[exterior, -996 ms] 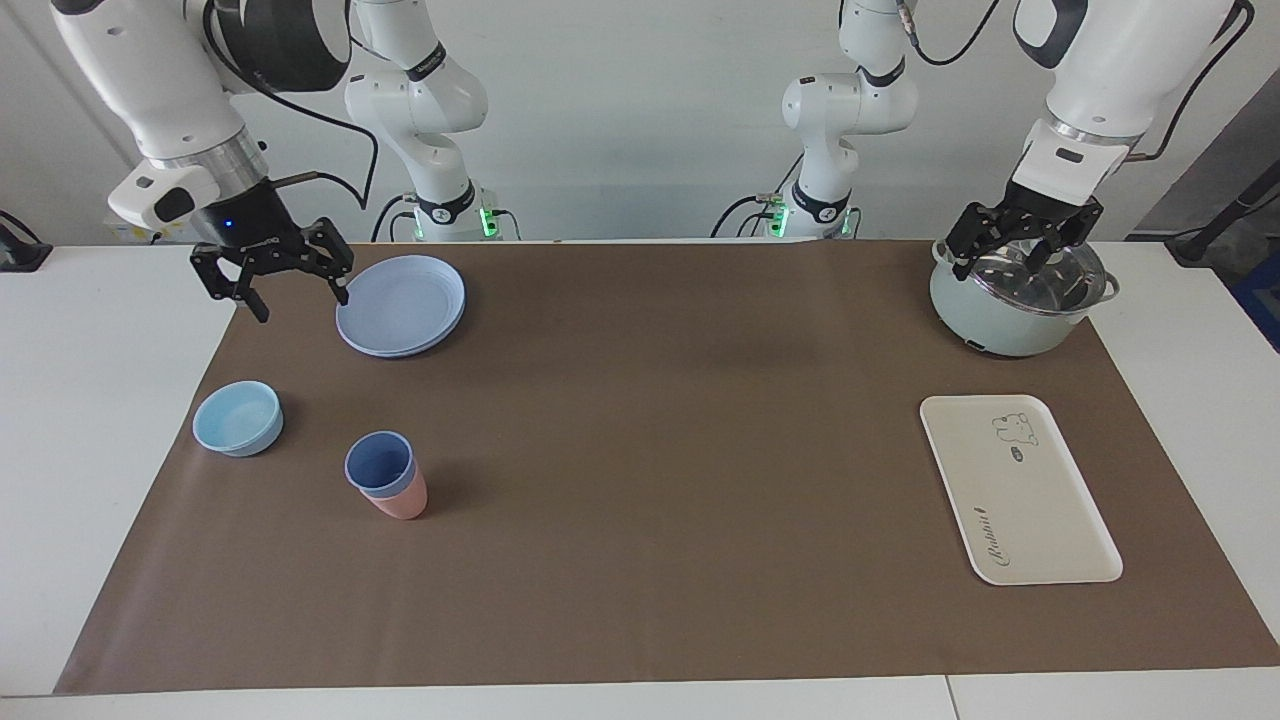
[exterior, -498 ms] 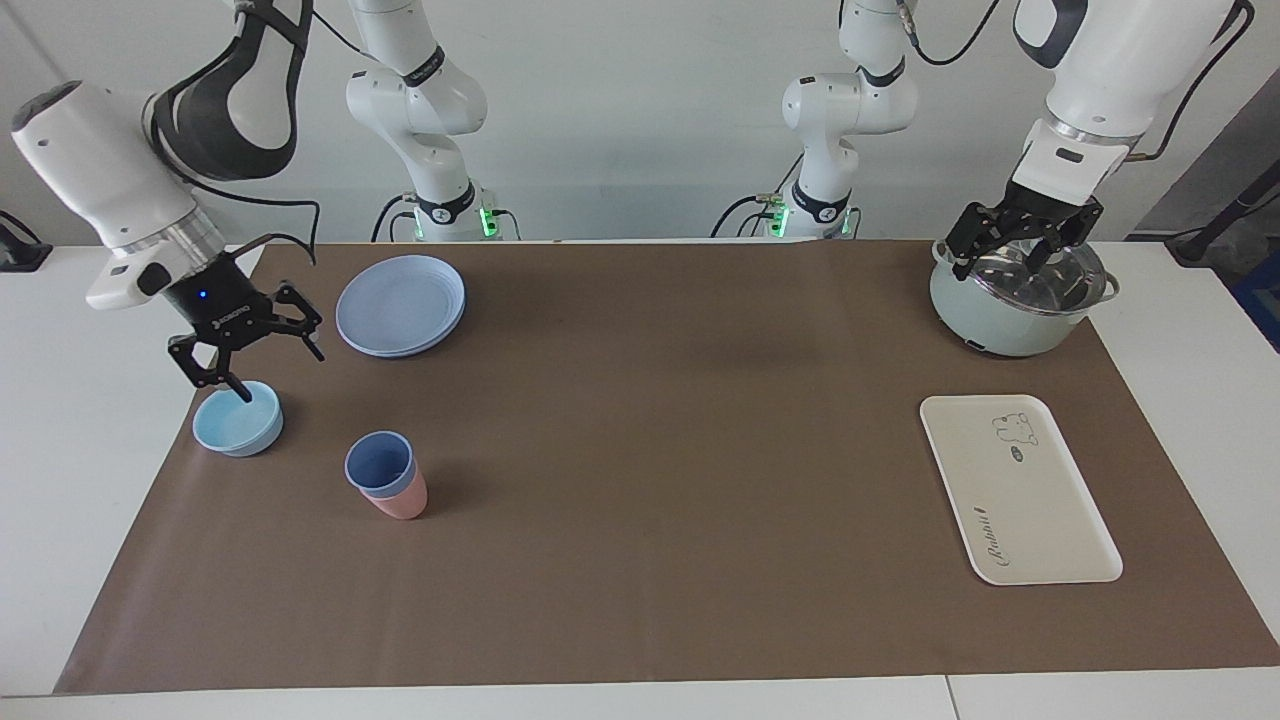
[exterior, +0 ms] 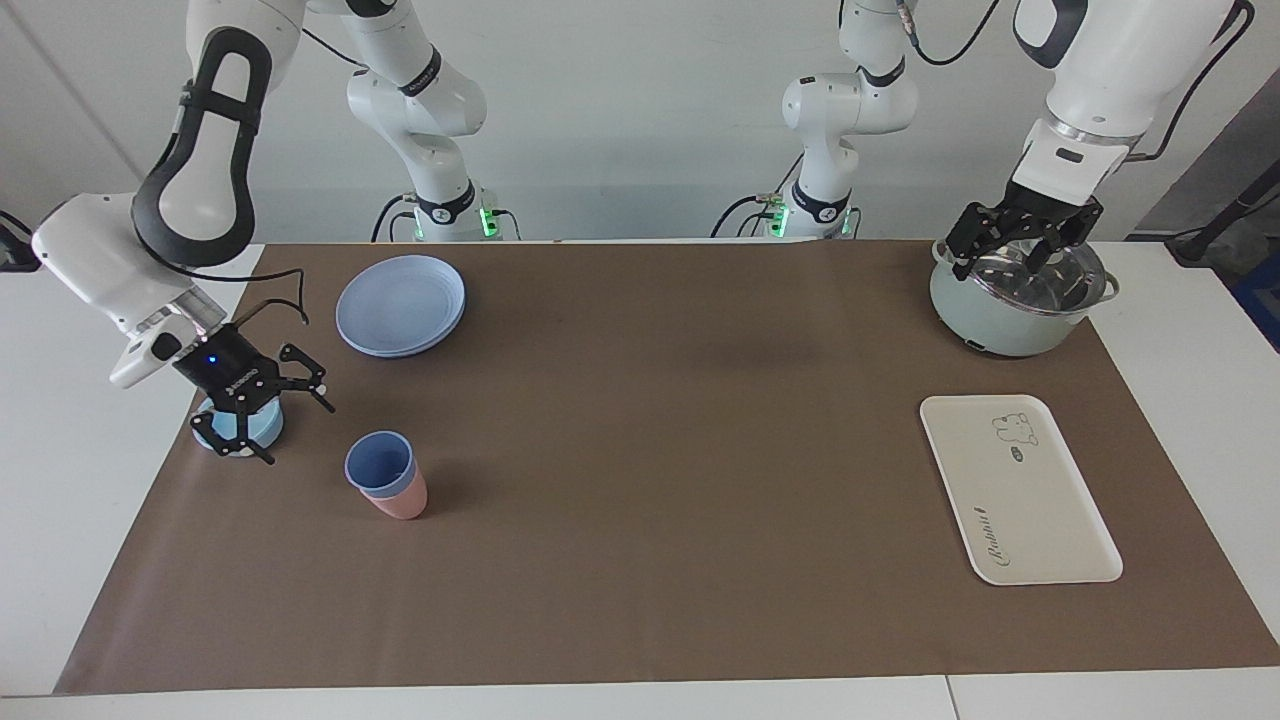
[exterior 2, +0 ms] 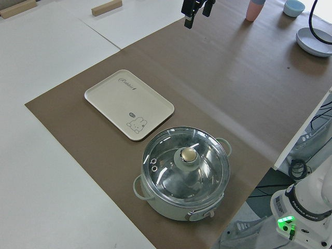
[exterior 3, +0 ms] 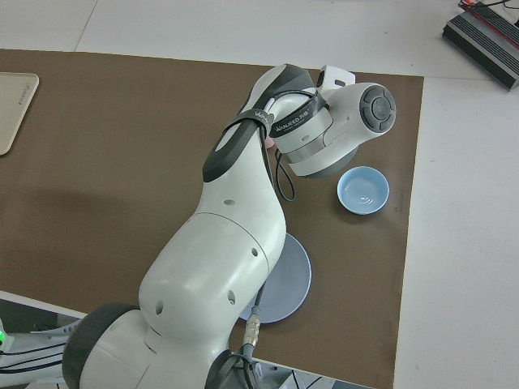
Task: Place cup on tray
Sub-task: 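Move the right gripper toward the blue cup nested in the pink cup, then close the right gripper on the rim of the blue cup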
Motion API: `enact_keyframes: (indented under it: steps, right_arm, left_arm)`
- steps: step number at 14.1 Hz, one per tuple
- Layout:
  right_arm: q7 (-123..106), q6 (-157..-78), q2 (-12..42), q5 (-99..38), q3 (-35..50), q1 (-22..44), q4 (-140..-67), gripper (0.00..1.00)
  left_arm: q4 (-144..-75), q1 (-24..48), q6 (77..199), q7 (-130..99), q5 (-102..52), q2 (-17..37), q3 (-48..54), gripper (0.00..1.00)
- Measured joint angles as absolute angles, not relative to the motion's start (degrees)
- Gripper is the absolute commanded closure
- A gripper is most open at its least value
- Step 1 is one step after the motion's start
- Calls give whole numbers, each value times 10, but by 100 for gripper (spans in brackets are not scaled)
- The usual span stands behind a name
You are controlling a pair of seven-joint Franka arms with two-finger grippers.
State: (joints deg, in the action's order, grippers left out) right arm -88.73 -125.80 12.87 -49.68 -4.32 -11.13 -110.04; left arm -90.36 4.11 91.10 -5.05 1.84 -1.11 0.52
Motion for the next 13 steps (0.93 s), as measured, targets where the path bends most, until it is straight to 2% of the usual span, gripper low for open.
enact_keyframes:
  steps: [8, 13]
  right_arm:
    - [-1112, -1236, 205, -712, -42, -131, -1132, 0]
    - [-1163, -1237, 211, -789, -37, -114, -1159, 0]
  left_arm:
    - [-904, 41, 911, -50, 18, -11, 5, 0]
    - [-904, 41, 911, -51, 18, -11, 5, 0]
